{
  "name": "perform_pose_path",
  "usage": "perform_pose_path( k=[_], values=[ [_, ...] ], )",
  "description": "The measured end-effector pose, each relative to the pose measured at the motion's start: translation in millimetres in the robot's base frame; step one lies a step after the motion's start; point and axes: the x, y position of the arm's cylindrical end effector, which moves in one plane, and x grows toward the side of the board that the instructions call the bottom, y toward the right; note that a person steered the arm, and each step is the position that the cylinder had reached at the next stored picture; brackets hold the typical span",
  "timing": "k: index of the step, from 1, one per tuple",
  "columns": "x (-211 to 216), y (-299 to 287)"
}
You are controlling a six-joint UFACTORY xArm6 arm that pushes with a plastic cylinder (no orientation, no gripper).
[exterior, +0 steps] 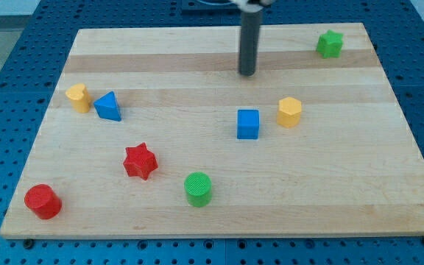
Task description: Point your arm at the blue cube
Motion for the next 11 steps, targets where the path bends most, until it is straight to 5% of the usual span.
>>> perform_pose_path(
  k=[1, 4, 5, 6, 7, 8, 9, 11],
  values=[
    [34.2, -39.4],
    [42.8, -59.3],
    [96.5, -63.7],
    [98.4, -63.8],
    [163.4, -61.2],
    [187.2, -17.8],
    [192.4, 73.1],
    [136.3, 74.7]
  ],
)
